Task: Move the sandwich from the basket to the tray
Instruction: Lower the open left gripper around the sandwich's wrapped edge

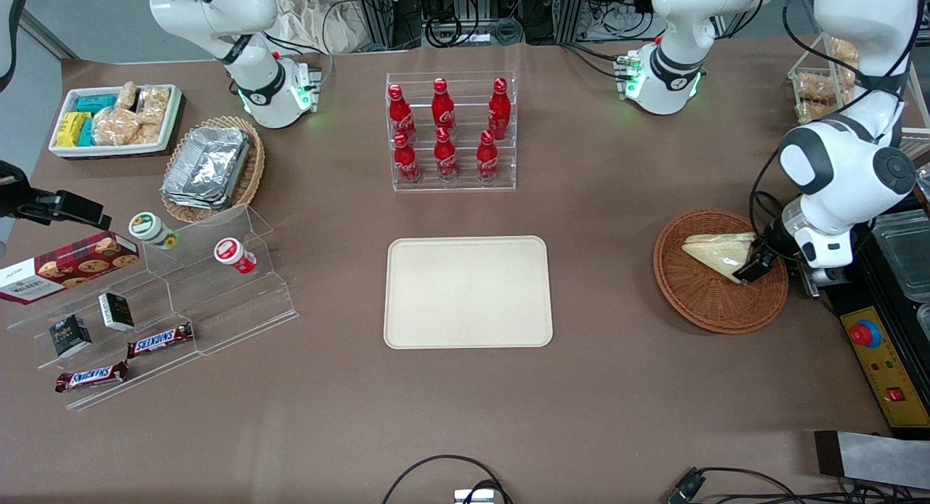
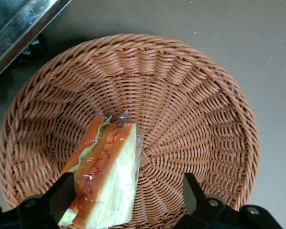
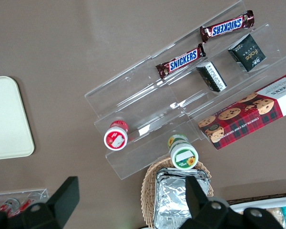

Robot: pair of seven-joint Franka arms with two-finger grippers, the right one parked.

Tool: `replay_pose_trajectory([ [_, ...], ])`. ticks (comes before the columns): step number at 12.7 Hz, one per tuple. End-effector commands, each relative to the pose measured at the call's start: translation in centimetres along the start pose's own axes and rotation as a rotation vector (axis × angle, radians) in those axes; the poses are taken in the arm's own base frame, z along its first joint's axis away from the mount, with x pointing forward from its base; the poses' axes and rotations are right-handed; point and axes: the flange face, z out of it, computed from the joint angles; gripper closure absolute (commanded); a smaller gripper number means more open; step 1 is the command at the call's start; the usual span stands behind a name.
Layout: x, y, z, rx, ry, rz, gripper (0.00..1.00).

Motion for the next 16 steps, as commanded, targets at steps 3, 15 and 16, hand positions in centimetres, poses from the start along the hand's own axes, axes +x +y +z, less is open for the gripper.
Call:
replay_pose_trajectory([
  [3, 0.3, 1.1, -1.5, 0.016, -0.015, -0.023, 0.0],
  [15, -0.4, -0.3, -0.7, 0.15, 0.028, -0.078, 0.0],
  [16, -0.6, -0.4, -0.4, 0.144, 0.029, -0.081, 0.0],
])
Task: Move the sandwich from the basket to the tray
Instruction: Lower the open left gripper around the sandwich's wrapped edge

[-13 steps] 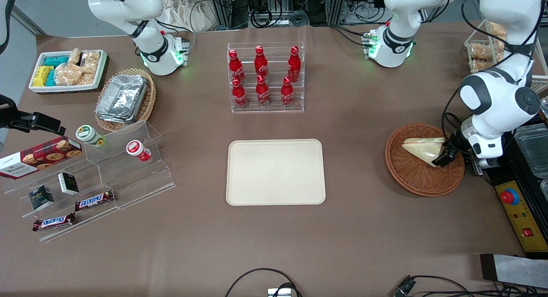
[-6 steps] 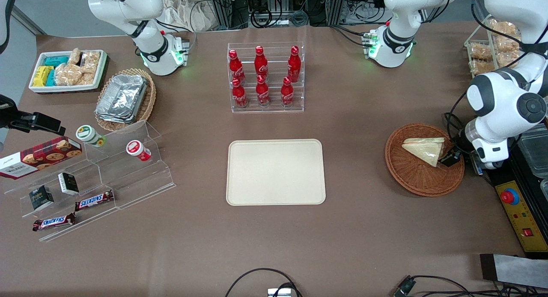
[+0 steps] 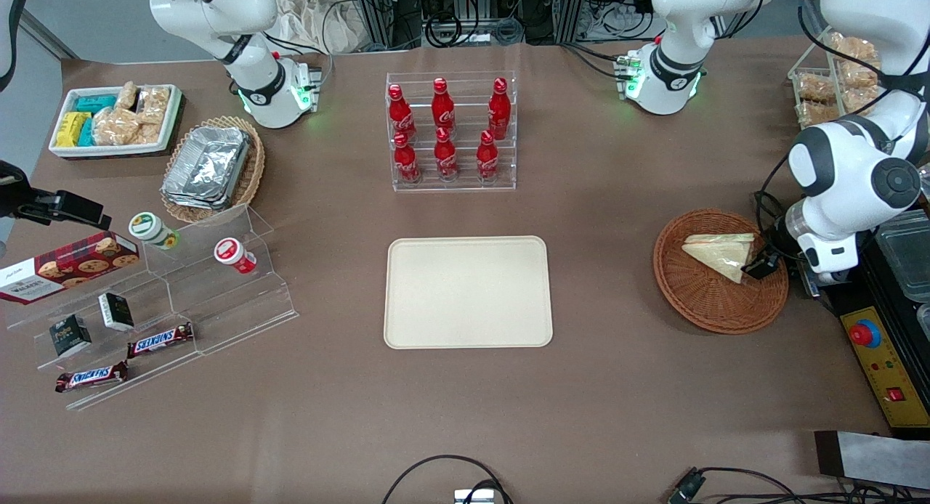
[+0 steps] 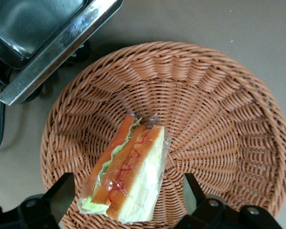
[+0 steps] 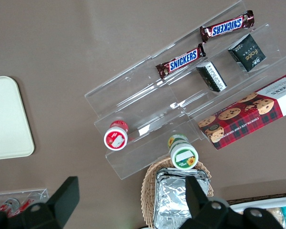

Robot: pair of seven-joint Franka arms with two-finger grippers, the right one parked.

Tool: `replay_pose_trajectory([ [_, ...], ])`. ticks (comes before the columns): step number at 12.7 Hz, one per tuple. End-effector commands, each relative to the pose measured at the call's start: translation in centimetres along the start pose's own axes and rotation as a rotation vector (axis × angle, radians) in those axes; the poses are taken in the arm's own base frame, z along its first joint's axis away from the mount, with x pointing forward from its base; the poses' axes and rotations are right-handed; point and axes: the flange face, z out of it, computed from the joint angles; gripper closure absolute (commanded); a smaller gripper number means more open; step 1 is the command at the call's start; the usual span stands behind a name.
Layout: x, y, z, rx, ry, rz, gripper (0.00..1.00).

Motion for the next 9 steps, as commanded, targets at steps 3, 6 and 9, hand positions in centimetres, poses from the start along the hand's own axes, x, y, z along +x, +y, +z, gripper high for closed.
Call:
replay_pose_trajectory([
  [3, -1.2, -1.4, 1.7, -0.026, 0.028, -0.027, 0.0],
  [6, -1.4, -1.6, 2.5, -0.034, 0.035, -0.031, 0.0],
  [9, -1.5, -1.5, 3.0, -0.039, 0.039, -0.04, 0.0],
])
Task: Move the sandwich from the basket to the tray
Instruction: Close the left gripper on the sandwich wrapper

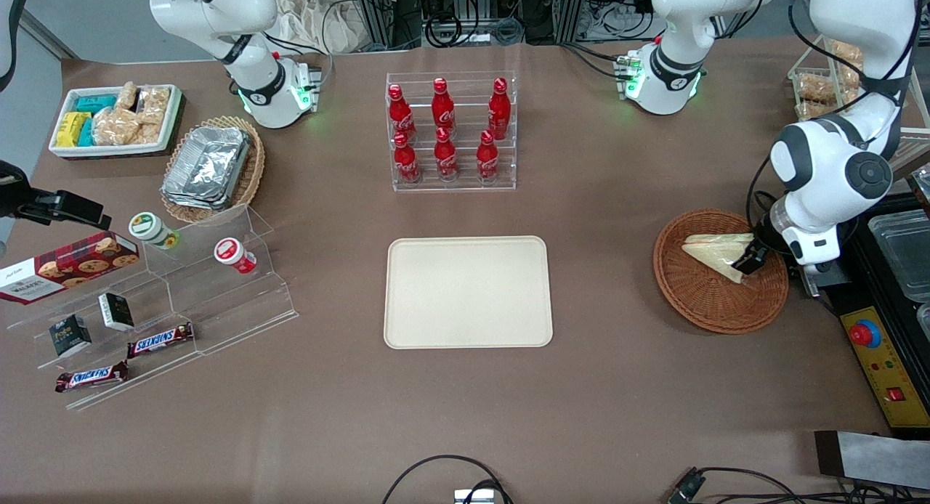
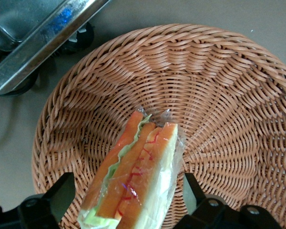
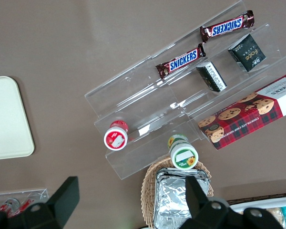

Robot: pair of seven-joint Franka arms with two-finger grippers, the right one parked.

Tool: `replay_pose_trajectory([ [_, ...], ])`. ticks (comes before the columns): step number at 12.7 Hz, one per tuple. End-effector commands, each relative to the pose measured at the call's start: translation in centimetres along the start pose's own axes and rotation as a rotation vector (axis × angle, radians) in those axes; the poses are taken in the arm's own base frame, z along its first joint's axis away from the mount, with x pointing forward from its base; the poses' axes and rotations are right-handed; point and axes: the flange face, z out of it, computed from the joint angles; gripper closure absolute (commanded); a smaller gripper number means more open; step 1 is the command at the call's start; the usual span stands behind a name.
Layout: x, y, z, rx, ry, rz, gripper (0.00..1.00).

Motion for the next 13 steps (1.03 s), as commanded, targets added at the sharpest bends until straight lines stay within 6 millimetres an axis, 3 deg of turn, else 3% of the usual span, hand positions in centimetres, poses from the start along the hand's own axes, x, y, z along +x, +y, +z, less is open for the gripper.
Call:
replay_pose_trajectory([
  [1, -0.3, -0.1, 0.6, -0.011, 0.011, -0.032, 0.0],
  [3, -0.3, 0.1, 0.6, -0.012, 0.012, -0.029, 0.04],
  [5, -0.4, 0.2, 0.7, -0.011, 0.011, -0.028, 0.19],
  [6, -0.4, 0.1, 1.0, -0.007, 0.008, -0.028, 0.38],
  [10, -0.6, 0.4, 0.9, -0.007, 0.009, -0.019, 0.89],
  [13, -0.5, 0.5, -0.7, -0.008, 0.016, 0.018, 0.91],
])
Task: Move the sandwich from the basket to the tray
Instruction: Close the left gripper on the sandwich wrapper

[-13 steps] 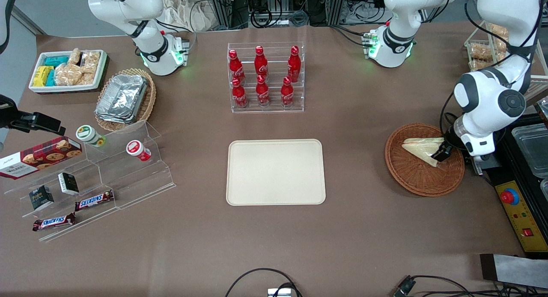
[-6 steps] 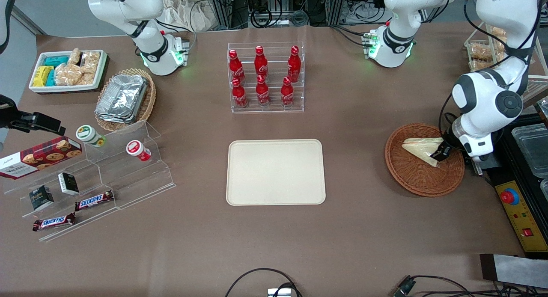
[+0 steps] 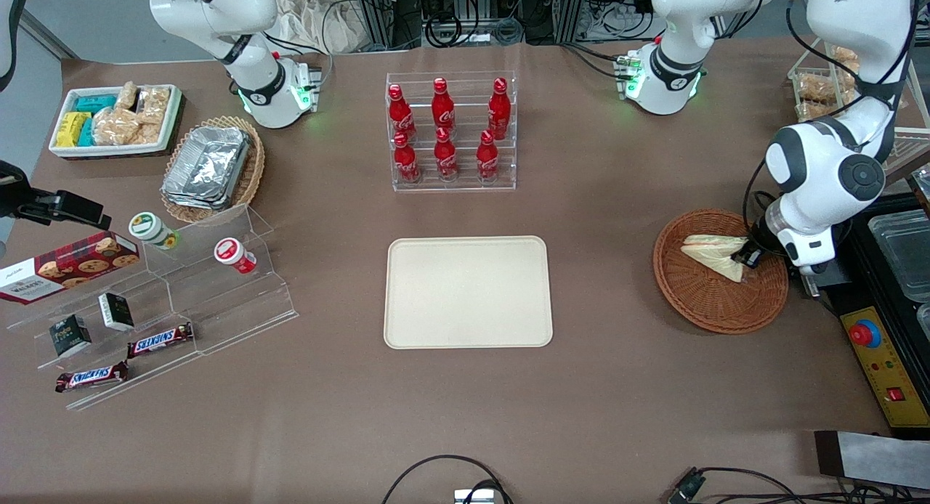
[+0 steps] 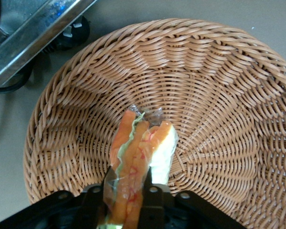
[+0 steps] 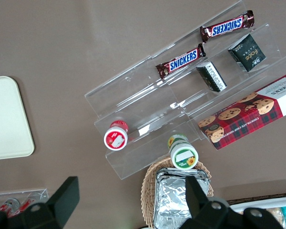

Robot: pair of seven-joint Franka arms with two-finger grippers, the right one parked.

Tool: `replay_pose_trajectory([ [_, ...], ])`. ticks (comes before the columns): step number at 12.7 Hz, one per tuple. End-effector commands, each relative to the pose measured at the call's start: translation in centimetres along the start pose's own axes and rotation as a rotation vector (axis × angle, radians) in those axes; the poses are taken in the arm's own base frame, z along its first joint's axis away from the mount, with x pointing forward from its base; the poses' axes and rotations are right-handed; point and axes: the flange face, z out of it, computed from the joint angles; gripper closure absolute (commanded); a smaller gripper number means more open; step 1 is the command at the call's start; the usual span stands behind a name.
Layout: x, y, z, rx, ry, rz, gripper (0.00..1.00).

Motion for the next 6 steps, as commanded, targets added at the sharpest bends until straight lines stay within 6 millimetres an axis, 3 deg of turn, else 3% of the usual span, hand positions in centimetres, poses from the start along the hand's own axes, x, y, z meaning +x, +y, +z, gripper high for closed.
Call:
replay_pose_trajectory([
  [1, -0.1, 0.3, -2.7, 0.005, 0.009, 0.047, 0.91],
  [6, 1.3, 2.8, -11.9, 0.059, -0.034, 0.141, 0.9],
])
